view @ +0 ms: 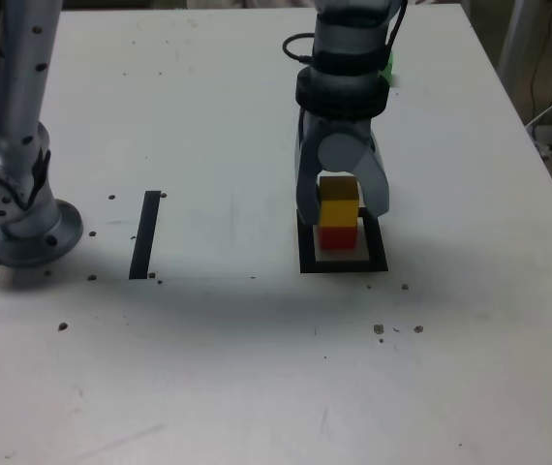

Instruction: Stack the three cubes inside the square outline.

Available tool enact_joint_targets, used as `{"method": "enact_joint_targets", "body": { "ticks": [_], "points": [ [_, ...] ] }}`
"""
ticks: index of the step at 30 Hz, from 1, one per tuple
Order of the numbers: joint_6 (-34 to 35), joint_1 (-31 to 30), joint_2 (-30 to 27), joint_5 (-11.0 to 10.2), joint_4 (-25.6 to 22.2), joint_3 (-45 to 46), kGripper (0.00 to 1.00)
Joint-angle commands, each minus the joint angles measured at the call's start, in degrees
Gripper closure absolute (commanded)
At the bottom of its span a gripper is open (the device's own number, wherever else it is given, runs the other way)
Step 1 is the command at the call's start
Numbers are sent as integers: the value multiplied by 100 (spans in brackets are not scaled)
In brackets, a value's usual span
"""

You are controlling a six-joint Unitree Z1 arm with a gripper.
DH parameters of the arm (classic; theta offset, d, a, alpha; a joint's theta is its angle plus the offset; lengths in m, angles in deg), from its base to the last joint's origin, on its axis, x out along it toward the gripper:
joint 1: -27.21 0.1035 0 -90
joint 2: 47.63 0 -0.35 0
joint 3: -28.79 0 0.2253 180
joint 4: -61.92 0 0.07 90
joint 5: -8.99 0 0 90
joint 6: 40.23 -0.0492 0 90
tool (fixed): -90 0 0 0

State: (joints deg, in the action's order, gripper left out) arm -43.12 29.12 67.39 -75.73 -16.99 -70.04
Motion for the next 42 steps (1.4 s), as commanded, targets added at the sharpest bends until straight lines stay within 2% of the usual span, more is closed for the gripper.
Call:
{"method": "enact_joint_targets", "body": {
  "ticks": [1,5,12,18,22,27,33,42],
  "points": [
    [3,2,5,-10,30,29,4],
    [12,15,-56,-61,43,84,2],
    [121,266,-365,-491,-46,199,1],
    [72,904,-532,-929,-276,21,1],
    [-118,1438,-444,-1085,-471,-440,0],
    [-326,2034,-81,-1112,-951,-1449,0],
    [-543,2447,495,-1032,-1444,-2597,0],
    [-2065,3002,1369,-740,-1737,-3740,1]
  ]
}}
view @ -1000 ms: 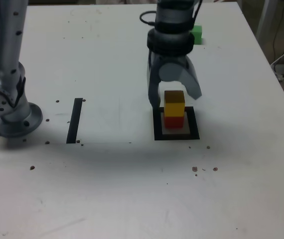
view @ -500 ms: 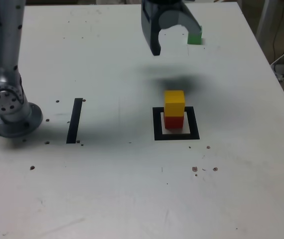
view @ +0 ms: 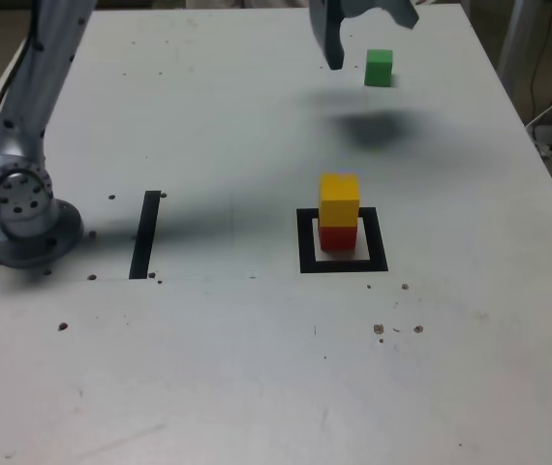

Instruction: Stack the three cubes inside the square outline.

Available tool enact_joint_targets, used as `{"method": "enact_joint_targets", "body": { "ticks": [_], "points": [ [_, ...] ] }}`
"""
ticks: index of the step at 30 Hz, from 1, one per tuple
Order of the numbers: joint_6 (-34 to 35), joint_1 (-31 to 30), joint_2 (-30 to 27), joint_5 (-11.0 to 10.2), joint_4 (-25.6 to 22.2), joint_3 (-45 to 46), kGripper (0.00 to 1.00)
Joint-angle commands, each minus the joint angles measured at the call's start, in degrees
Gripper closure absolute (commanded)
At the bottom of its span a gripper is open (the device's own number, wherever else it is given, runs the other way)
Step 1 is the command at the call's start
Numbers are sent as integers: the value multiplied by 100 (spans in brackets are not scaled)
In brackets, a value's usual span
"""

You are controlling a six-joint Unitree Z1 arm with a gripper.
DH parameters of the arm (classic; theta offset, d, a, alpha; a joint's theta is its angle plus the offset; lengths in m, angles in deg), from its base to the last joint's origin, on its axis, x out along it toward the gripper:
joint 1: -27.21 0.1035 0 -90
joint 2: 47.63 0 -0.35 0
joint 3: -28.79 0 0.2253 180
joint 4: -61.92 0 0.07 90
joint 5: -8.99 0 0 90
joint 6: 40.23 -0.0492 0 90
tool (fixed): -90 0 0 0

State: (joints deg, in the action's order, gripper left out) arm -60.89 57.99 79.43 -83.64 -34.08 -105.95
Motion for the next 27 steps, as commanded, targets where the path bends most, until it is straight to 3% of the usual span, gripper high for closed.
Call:
{"method": "enact_joint_targets", "body": {
  "ticks": [1,14,27],
  "points": [
    [-468,178,246,76,-38,-245,1],
    [-2097,727,1124,108,-232,-1485,1],
    [-2372,798,1741,98,-327,-2442,1]
  ]
}}
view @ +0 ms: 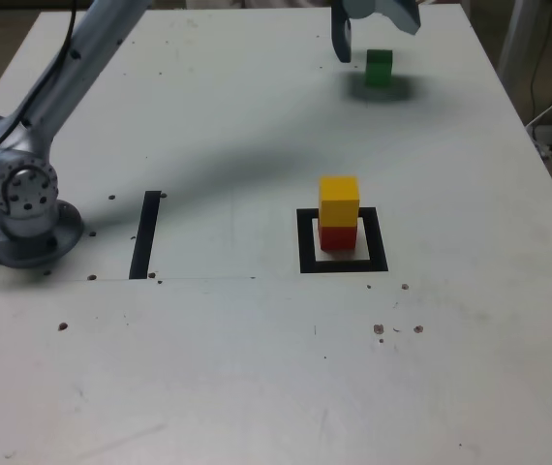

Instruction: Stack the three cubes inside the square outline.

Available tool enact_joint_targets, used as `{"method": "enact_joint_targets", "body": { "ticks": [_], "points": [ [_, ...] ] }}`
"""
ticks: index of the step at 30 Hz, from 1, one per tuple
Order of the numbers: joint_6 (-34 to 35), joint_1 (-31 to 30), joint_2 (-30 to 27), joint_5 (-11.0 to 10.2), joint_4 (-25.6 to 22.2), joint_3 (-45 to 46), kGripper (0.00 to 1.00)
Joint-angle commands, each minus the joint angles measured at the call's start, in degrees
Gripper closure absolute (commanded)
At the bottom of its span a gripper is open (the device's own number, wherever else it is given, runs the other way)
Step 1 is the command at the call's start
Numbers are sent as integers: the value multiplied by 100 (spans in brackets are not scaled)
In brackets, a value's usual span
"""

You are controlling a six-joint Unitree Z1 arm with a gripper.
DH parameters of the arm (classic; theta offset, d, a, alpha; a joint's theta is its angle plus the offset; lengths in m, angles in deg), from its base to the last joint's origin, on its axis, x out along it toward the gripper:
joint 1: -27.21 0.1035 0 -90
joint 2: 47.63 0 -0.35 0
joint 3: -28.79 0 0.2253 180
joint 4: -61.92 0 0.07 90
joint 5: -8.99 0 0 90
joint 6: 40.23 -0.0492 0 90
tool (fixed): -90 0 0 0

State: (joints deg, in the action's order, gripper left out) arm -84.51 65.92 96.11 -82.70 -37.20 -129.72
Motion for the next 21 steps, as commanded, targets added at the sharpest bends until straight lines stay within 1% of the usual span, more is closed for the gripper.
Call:
{"method": "enact_joint_targets", "body": {
  "ticks": [1,8,14,18,21],
  "points": [
    [-11,5,120,10,-19,-118,1],
    [21,-4,443,58,-32,-405,2],
    [102,-92,621,47,-56,-559,8],
    [181,-139,700,16,-87,-591,16],
    [250,-170,720,-57,-120,-618,29]
  ]
}}
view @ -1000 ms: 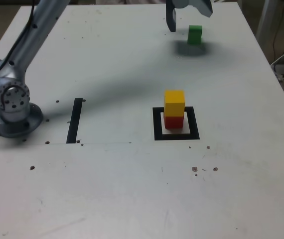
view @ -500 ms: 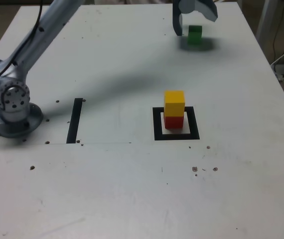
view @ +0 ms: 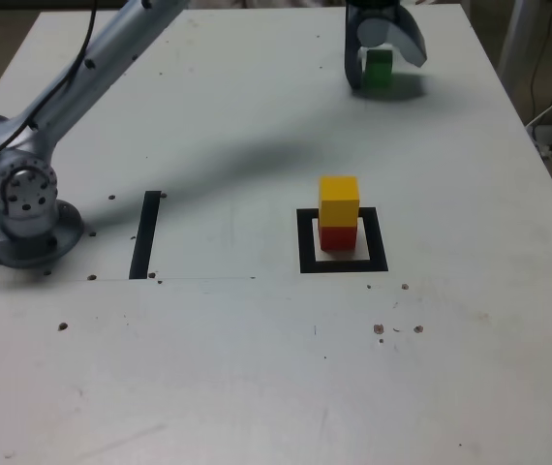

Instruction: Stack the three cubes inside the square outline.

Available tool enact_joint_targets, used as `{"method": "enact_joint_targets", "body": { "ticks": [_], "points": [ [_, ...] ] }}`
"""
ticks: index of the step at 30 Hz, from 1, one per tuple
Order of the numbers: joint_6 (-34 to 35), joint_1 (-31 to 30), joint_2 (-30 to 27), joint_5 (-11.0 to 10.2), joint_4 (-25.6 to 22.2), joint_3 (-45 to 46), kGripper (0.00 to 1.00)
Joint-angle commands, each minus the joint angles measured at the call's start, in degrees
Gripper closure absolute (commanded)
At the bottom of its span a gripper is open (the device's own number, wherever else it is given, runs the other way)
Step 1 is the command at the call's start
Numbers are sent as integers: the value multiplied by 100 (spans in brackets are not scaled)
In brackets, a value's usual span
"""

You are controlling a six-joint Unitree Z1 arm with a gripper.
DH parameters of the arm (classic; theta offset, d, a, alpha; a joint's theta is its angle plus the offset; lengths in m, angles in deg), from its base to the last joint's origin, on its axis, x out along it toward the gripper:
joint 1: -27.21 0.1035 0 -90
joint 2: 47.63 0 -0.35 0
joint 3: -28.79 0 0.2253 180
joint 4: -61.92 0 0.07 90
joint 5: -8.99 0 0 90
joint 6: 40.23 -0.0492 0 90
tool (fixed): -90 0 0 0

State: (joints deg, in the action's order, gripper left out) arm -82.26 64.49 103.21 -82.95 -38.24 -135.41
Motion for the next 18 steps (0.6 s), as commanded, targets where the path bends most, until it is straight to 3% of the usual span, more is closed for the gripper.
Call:
{"method": "enact_joint_targets", "body": {
  "ticks": [1,7,18],
  "points": [
    [45,-40,7,-65,-30,-68,35],
    [104,-125,-54,-266,-115,-225,67],
    [149,-187,-92,-408,-284,-249,73]
  ]
}}
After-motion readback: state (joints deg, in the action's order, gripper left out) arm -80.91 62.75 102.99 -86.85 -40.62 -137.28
